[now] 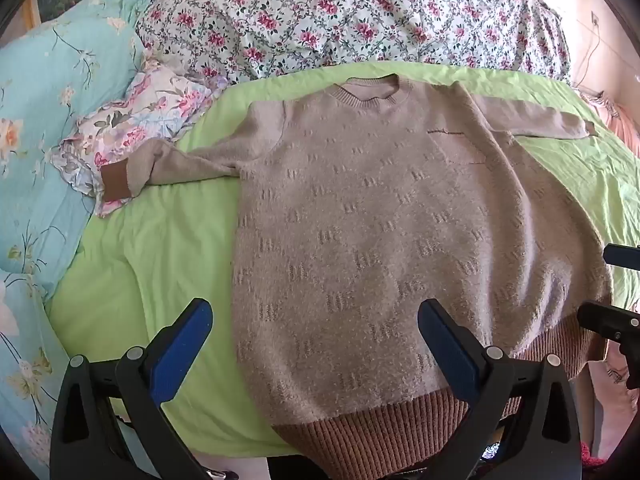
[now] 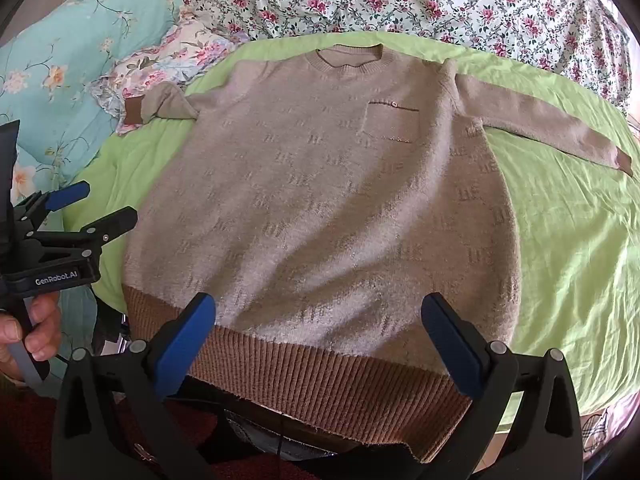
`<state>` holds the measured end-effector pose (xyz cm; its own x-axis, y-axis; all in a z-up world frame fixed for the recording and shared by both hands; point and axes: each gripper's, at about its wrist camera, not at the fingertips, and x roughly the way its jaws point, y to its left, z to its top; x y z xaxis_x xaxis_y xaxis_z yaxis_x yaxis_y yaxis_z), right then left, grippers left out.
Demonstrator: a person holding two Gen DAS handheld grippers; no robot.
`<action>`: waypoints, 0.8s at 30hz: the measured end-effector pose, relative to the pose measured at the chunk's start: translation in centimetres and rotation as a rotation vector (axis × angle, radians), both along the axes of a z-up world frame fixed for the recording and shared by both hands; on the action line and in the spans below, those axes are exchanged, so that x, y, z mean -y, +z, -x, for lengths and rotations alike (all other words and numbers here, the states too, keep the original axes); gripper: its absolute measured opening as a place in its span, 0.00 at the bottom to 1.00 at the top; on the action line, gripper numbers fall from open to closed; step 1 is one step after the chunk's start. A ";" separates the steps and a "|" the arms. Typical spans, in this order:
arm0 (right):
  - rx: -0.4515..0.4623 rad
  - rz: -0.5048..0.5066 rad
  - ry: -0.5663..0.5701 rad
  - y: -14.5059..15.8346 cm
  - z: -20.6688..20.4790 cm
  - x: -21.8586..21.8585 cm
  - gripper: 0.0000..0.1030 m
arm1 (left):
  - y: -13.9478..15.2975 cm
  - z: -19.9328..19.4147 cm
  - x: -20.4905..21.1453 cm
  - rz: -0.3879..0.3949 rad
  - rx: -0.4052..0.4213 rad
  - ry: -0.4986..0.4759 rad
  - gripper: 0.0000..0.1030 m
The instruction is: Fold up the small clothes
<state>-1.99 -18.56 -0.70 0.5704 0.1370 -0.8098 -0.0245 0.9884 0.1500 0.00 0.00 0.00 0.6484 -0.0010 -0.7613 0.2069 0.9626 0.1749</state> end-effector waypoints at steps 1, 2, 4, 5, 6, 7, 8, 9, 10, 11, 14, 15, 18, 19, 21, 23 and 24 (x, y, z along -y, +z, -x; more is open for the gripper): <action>0.000 0.002 0.000 0.0 0.0 0.0 1.00 | 0.0 0.1 0.1 0.001 0.000 0.002 1.00; 0.000 0.002 0.001 0.0 0.0 0.1 1.00 | 0.0 0.0 0.1 0.001 0.000 0.002 1.00; 0.000 0.001 0.000 -0.1 -0.2 0.2 1.00 | 0.0 0.1 0.0 0.002 0.001 0.001 1.00; 0.001 0.001 -0.001 -0.1 -0.3 0.2 1.00 | 0.0 0.1 0.0 0.001 0.000 0.001 1.00; 0.001 0.001 -0.002 0.2 -0.3 0.0 1.00 | -0.1 0.1 0.0 0.001 0.000 0.001 1.00; 0.000 0.001 -0.002 0.2 -0.4 -0.1 1.00 | -0.1 0.2 0.0 0.002 -0.001 -0.001 1.00; 0.006 0.000 -0.001 0.1 -0.2 0.2 1.00 | -0.2 0.1 0.1 0.001 -0.001 -0.002 1.00; 0.006 0.000 -0.001 0.1 -0.2 0.1 1.00 | -0.2 0.0 0.1 -0.001 -0.002 -0.003 1.00; 0.008 0.000 -0.001 0.1 -0.2 0.1 1.00 | -0.2 0.0 0.1 -0.001 -0.002 -0.003 1.00; 0.011 0.000 -0.001 0.0 -0.1 0.1 1.00 | -0.3 -0.1 0.1 -0.001 -0.002 -0.003 1.00; 0.002 0.001 -0.001 0.0 0.0 0.0 1.00 | -0.4 -0.1 0.1 -0.001 0.002 -0.003 1.00; 0.003 0.001 -0.002 0.0 0.0 -0.1 1.00 | -0.4 -0.1 0.1 -0.002 0.003 -0.004 1.00; 0.009 0.001 -0.002 0.0 0.0 -0.1 1.00 | -0.4 -0.1 0.1 -0.001 0.002 -0.004 1.00; 0.009 0.000 -0.002 0.0 0.0 -0.1 1.00 | -0.4 -0.1 0.1 -0.002 0.002 -0.004 1.00; 0.010 -0.001 -0.002 0.0 -0.1 0.2 1.00 | -0.3 -0.1 0.2 0.000 0.000 -0.004 1.00; 0.010 -0.003 -0.005 -0.2 -0.2 0.2 1.00 | -0.4 -0.3 0.2 0.000 0.001 -0.006 1.00; 0.005 -0.001 -0.006 -0.3 -0.3 0.2 1.00 | -0.5 -0.3 0.2 0.000 0.002 -0.007 1.00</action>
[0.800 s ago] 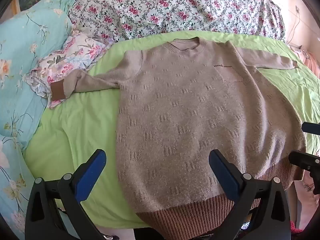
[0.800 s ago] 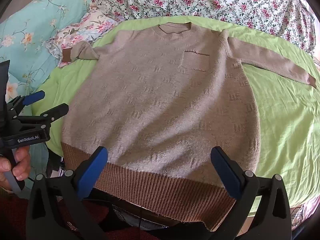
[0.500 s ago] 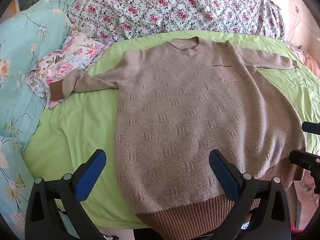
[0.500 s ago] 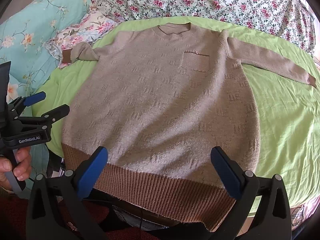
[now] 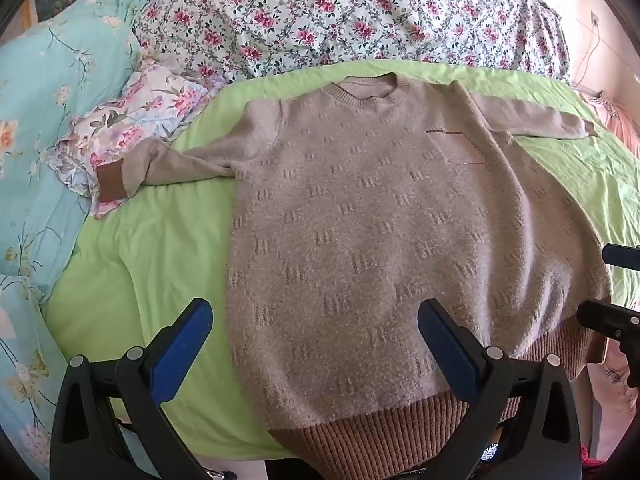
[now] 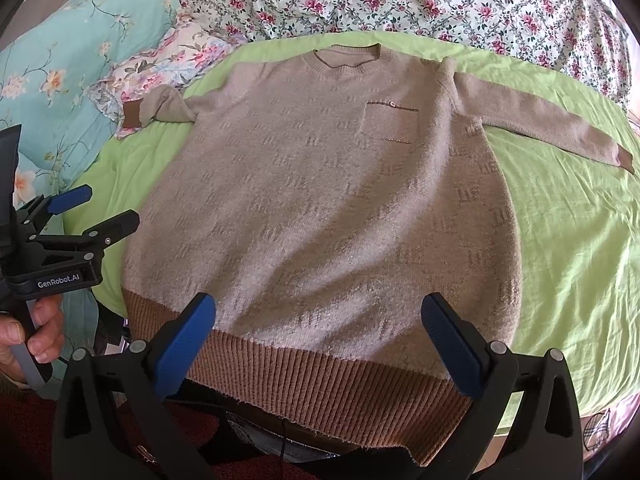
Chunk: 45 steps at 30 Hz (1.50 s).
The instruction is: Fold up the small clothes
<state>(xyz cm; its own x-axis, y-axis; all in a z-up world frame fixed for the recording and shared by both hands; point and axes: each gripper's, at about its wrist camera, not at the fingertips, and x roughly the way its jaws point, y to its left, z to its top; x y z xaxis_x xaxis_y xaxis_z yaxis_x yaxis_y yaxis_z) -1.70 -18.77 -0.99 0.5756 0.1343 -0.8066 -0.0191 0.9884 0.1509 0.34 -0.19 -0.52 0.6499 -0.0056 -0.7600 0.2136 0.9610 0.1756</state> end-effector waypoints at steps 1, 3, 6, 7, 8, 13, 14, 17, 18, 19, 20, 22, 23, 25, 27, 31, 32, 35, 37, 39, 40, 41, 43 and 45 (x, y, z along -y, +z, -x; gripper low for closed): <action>0.003 -0.002 0.000 0.0 0.0 0.0 1.00 | -0.1 0.0 0.0 0.001 0.000 -0.002 1.00; 0.013 -0.009 -0.003 0.0 -0.1 0.3 1.00 | 0.0 0.0 0.2 0.002 0.007 -0.003 1.00; 0.042 -0.022 -0.004 -0.1 -0.3 0.5 1.00 | 0.0 0.0 0.3 0.010 0.017 -0.004 1.00; 0.041 -0.020 -0.005 -0.1 -0.3 0.4 1.00 | 0.0 -0.1 0.3 0.013 0.017 -0.004 1.00; 0.081 -0.039 -0.004 0.0 -0.2 0.5 1.00 | 0.0 -0.1 0.3 0.016 0.021 -0.005 1.00; 0.063 -0.034 -0.004 -0.1 -0.2 0.4 1.00 | -0.1 -0.3 0.4 -0.017 -0.042 -0.007 1.00; 0.077 -0.042 -0.003 0.0 -0.2 0.5 1.00 | -0.1 -0.3 0.4 -0.012 -0.033 -0.008 1.00; 0.072 -0.046 -0.005 0.0 -0.2 0.6 1.00 | -0.1 -0.5 0.5 -0.024 -0.054 -0.008 1.00; 0.064 -0.043 -0.008 -0.1 -0.3 0.6 1.00 | -0.1 -0.6 0.6 -0.022 -0.029 -0.010 1.00; 0.051 -0.039 -0.010 -0.2 -0.4 0.8 1.00 | -0.2 -0.7 0.7 -0.021 -0.025 -0.011 1.00; 0.030 -0.036 -0.013 -0.3 -0.6 1.0 1.00 | -0.2 -0.9 0.7 -0.017 -0.013 -0.010 1.00; 0.023 -0.031 -0.021 -0.5 -0.8 1.4 1.00 | -0.2 -1.4 0.7 0.012 -0.009 -0.011 1.00; 0.024 -0.029 -0.028 -0.5 -0.9 1.7 1.00 | -0.2 -1.6 0.7 0.026 -0.012 -0.010 1.00; 0.029 -0.026 -0.043 -0.6 -1.1 2.4 1.00 | -0.3 -2.3 0.8 0.032 -0.015 -0.004 1.00; 0.036 -0.013 -0.065 -0.5 -1.4 3.5 1.00 | -0.3 -3.1 0.8 0.045 -0.024 0.000 1.00; 0.039 -0.032 -0.133 -0.4 -2.2 6.8 1.00 | 0.1 -5.2 0.5 0.074 -0.027 0.011 1.00; 0.045 -0.036 -0.158 -0.3 -2.4 8.0 1.00 | 0.2 -5.7 0.4 0.084 -0.026 0.011 1.00; 0.059 -0.091 -0.232 -0.2 -3.2 12.2 1.00 | 0.8 -7.7 0.6 0.115 0.010 0.015 1.00; 0.049 -0.141 -0.279 -0.6 -4.0 14.8 0.99 | 1.3 -8.8 0.5 0.145 0.063 0.019 1.00; 0.053 -0.159 -0.337 -0.8 -4.9 18.0 0.99 | 1.6 -9.9 0.7 0.177 0.092 0.019 1.00; 0.049 -0.148 -0.364 -0.7 -5.1 19.1 0.99 | 1.8 -10.8 1.0 0.176 0.088 -0.011 1.00; 0.052 -0.152 -0.400 -0.8 -5.6 20.9 0.99 | 1.8 -11.4 1.3 0.174 0.084 -0.023 1.00; 0.078 -0.175 -0.470 -0.8 -6.3 24.2 0.98 | 1.4 -13.5 1.7 0.163 0.037 -0.011 1.00; 0.097 -0.214 -0.545 -0.8 -6.9 28.1 0.89 | 0.4 -15.0 1.9 0.177 -0.029 0.002 1.00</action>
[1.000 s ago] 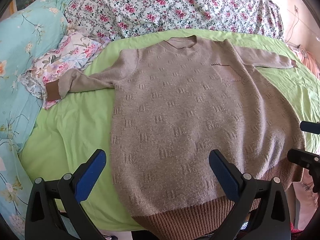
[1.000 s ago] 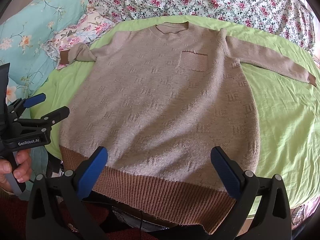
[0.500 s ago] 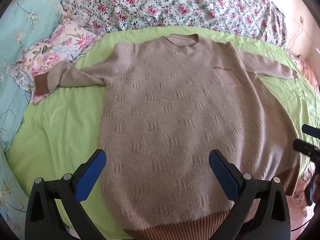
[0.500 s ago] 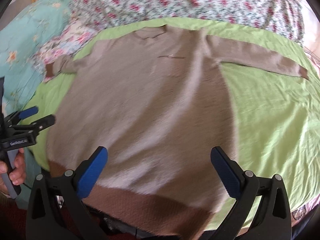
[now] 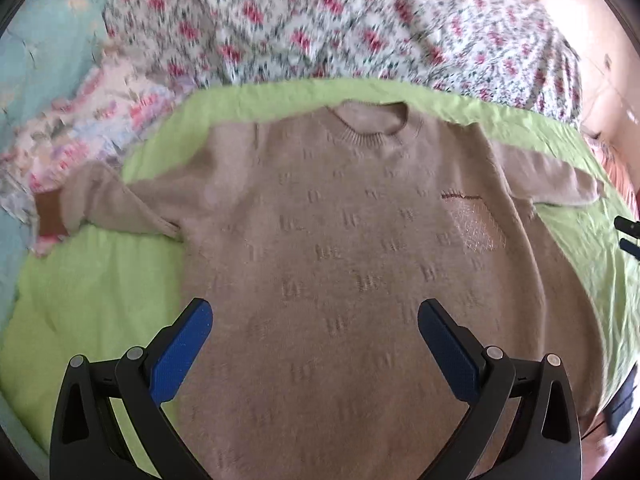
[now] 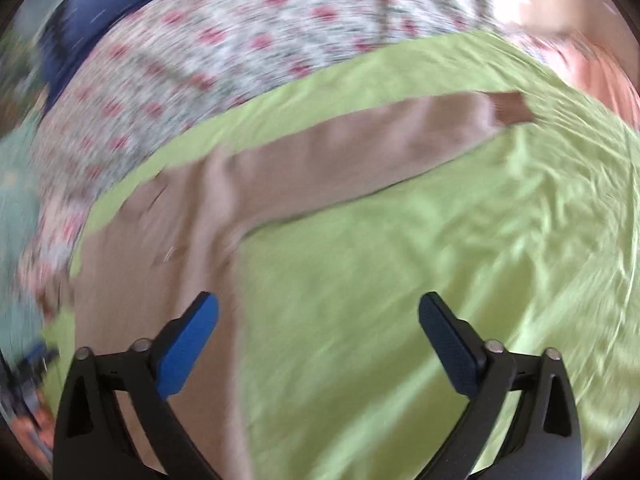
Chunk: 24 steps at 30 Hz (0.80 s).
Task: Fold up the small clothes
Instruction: 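Grasp the brown cuff of a sweater sleeve with the right gripper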
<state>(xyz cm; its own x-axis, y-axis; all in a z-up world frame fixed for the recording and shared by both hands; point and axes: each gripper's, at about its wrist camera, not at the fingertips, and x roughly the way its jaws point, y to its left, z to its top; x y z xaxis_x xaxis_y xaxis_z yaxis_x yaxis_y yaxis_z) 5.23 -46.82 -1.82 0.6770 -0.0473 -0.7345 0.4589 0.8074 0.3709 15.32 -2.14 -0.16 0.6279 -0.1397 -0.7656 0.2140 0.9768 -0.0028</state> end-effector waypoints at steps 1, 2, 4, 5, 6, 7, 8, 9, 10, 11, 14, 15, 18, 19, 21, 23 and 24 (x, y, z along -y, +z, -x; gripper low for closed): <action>0.016 -0.004 -0.031 0.2 -0.2 1.6 0.88 | -0.2 -0.9 0.0 0.022 -0.009 0.006 1.00; 0.019 0.002 -0.075 0.2 -0.5 3.4 0.83 | -0.5 -1.3 0.2 0.019 -0.016 0.015 1.00; 0.023 0.009 -0.161 0.2 -1.2 7.2 0.75 | -1.0 -2.1 0.7 0.013 -0.019 0.017 1.00; 0.034 0.008 -0.192 0.2 -1.3 8.7 0.73 | -1.3 -2.5 1.0 0.005 -0.020 0.019 1.00; 0.041 -0.002 -0.228 0.1 -1.6 10.4 0.70 | -1.5 -2.8 1.2 -0.001 -0.015 0.020 1.00; 0.044 -0.015 -0.274 -0.2 -1.9 12.3 0.67 | -1.7 -2.9 1.4 0.000 -0.015 0.017 1.00; 0.051 -0.029 -0.309 -0.4 -2.0 14.1 0.60 | -2.0 -3.2 1.6 0.000 -0.016 0.016 1.00; 0.053 -0.041 -0.342 -0.7 -2.2 15.5 0.57 | -2.2 -3.4 1.8 -0.004 -0.018 0.024 1.00; 0.057 -0.050 -0.367 -1.0 -2.3 16.8 0.57 | -2.5 -3.6 1.9 -0.004 -0.022 0.029 1.00; 0.063 -0.064 -0.399 -1.4 -2.6 18.3 0.56 | -2.8 -3.6 2.0 0.000 -0.028 0.031 1.00; 0.090 -0.104 -0.472 -2.4 -3.3 21.8 0.53 | -3.8 -4.1 2.3 0.006 -0.057 0.026 1.00; 0.110 -0.114 -0.488 -2.6 -3.4 22.6 0.53 | -4.0 -4.2 2.5 0.000 -0.060 0.024 1.00; 0.145 -0.114 -0.507 -2.5 -4.1 24.3 0.37 | -4.7 -4.6 2.9 -0.014 -0.064 0.013 1.00; 0.143 -0.114 -0.494 -2.5 -4.6 24.5 0.27 | -5.0 -4.7 3.1 -0.016 -0.072 0.010 1.00; 0.128 -0.116 -0.460 -2.2 -5.6 24.1 0.10 | -5.5 -4.8 3.2 -0.016 -0.088 0.019 1.00; 0.139 -0.084 -0.419 -1.1 -6.1 22.5 0.10 | -5.8 -4.8 3.2 -0.004 -0.098 0.014 1.00; 0.149 -0.068 -0.386 -0.4 -6.4 21.3 0.10 | -5.9 -4.8 3.2 -0.001 -0.103 0.013 1.00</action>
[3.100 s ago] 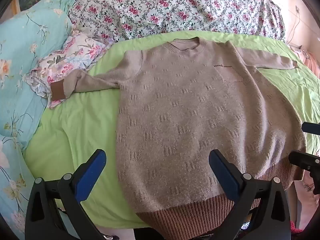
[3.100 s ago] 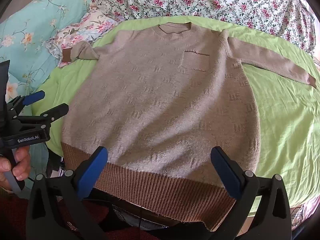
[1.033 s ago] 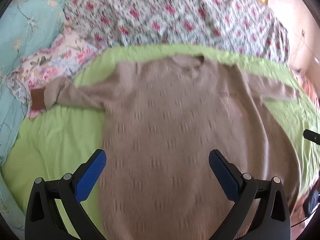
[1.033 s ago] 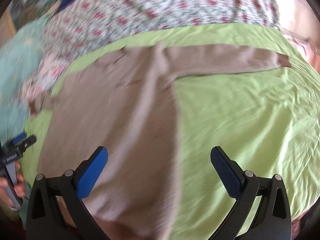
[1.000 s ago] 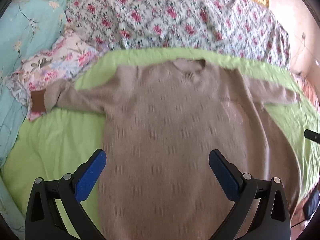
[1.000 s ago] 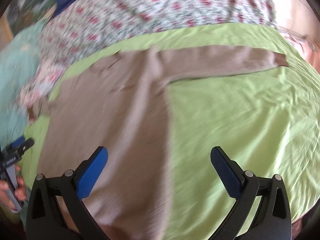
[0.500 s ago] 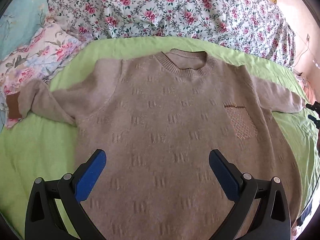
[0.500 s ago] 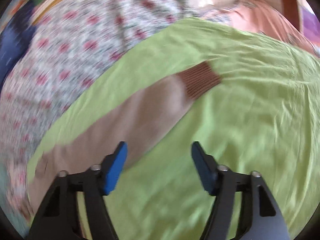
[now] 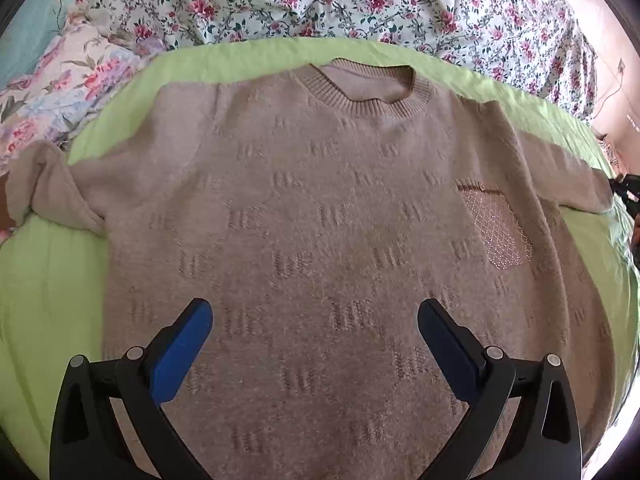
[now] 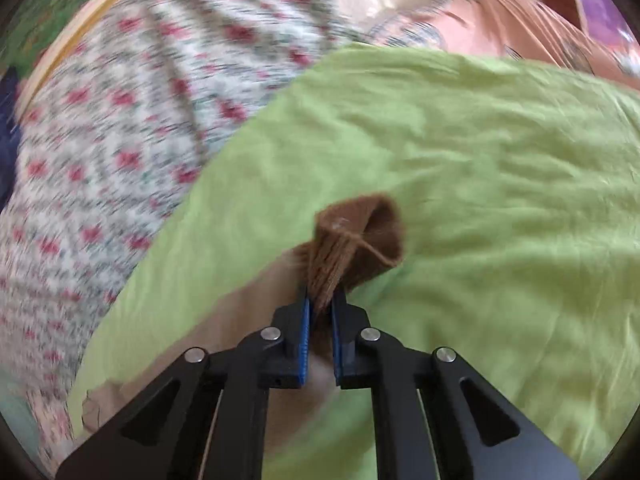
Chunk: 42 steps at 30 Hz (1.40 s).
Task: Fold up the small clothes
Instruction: 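Grasp the brown cuff of a sweater sleeve with the right gripper, then carry the cuff across the body toward the left gripper and hand it over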
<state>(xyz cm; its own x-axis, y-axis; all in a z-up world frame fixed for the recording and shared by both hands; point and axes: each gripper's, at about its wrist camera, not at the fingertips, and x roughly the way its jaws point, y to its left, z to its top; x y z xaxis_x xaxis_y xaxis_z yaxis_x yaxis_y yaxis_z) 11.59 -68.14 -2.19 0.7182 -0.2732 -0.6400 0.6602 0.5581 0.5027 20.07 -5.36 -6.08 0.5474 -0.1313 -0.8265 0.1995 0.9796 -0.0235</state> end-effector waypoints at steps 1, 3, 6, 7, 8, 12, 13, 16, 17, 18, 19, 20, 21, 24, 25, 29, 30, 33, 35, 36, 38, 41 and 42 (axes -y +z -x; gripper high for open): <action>0.006 0.012 0.033 0.7 -0.3 -1.3 0.10 | -0.1 0.0 0.0 0.005 -0.002 -0.002 1.00; 0.030 0.021 0.126 2.3 -1.1 -4.9 0.09 | -0.1 0.2 -0.2 0.014 -0.007 -0.009 1.00; 0.078 0.005 0.291 4.1 -2.8 -11.4 0.09 | 0.1 0.6 -0.7 0.031 -0.006 -0.013 1.00; 0.092 -0.007 0.339 4.5 -3.4 -13.4 0.09 | 0.3 0.8 -1.0 0.044 -0.006 -0.017 1.00; 0.126 -0.041 0.415 4.8 -4.4 -16.5 0.09 | 0.3 0.9 -1.2 0.051 -0.009 -0.019 1.00; 0.172 -0.154 0.631 4.6 -8.0 -26.5 0.09 | 1.0 1.5 -2.3 0.078 0.003 -0.030 1.00; 0.178 -0.177 0.674 4.4 -8.7 -28.7 0.09 | 1.3 1.6 -2.6 0.087 0.009 -0.032 1.00; 0.170 -0.231 0.801 3.3 -11.6 -36.2 0.09 | 1.7 1.6 -3.5 0.108 0.016 -0.036 1.00; 0.164 -0.240 0.824 2.9 -12.3 -37.8 0.09 | 1.7 1.6 -3.9 0.114 0.017 -0.038 1.00; 0.152 -0.255 0.850 2.4 -13.3 -39.5 0.09 | 1.7 1.6 -4.2 0.119 0.018 -0.040 1.00; 0.140 -0.268 0.867 1.8 -14.1 -41.0 0.09 | 1.7 1.4 -4.5 0.119 0.021 -0.037 1.00; 0.119 -0.283 0.887 1.0 -15.2 -42.5 0.09 | 1.7 1.3 -4.7 0.118 0.020 -0.034 1.00; 0.106 -0.298 0.905 0.3 -16.1 -43.8 0.09 | 1.5 1.2 -4.9 0.116 0.019 -0.033 1.00; 0.065 -0.345 0.948 -1.9 -17.9 -46.9 0.09 | 1.2 0.6 -5.5 0.123 0.011 -0.032 1.00; 0.049 -0.349 0.964 -2.6 -18.3 -47.9 0.09 | 1.0 0.2 -5.6 0.130 0.008 -0.035 1.00; -0.011 -0.350 1.030 -4.8 -19.4 -50.8 0.14 | 0.3 -1.2 -5.2 0.160 -0.003 -0.049 1.00; -0.026 -0.350 1.035 -5.1 -19.4 -51.0 0.18 | 0.1 -1.6 -5.1 0.170 -0.008 -0.053 1.00; -0.009 -0.377 1.038 -4.7 -19.0 -50.9 0.29 | -0.8 -3.7 -4.3 0.223 -0.031 -0.070 1.00; 0.033 -0.368 1.027 -3.7 -17.9 -49.7 0.35 | -1.6 -5.5 -3.5 0.266 -0.059 -0.079 1.00; 0.053 -0.352 1.012 -3.0 -17.1 -48.9 0.37 | -1.9 -6.5 -3.2 0.289 -0.072 -0.081 1.00; 0.097 -0.326 0.978 -1.6 -15.2 -46.8 0.38 | -2.5 -8.3 -2.5 0.312 -0.085 -0.073 1.00; 0.140 -0.267 0.902 0.1 -11.9 -43.6 0.40 | -2.5 -10.4 -2.1 0.340 -0.064 -0.053 0.97; 0.147 -0.246 0.865 0.6 -10.8 -42.4 0.41 | -2.4 -10.8 -2.1 0.358 -0.050 -0.052 0.91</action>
<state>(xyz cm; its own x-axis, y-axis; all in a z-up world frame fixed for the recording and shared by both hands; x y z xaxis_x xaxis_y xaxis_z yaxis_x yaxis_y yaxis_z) 22.38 -25.70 -1.63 0.6879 0.5310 -0.4948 -0.0190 0.6947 0.7191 30.85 -3.29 -8.51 0.4924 -0.4439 -0.7487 0.2392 0.8961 -0.3739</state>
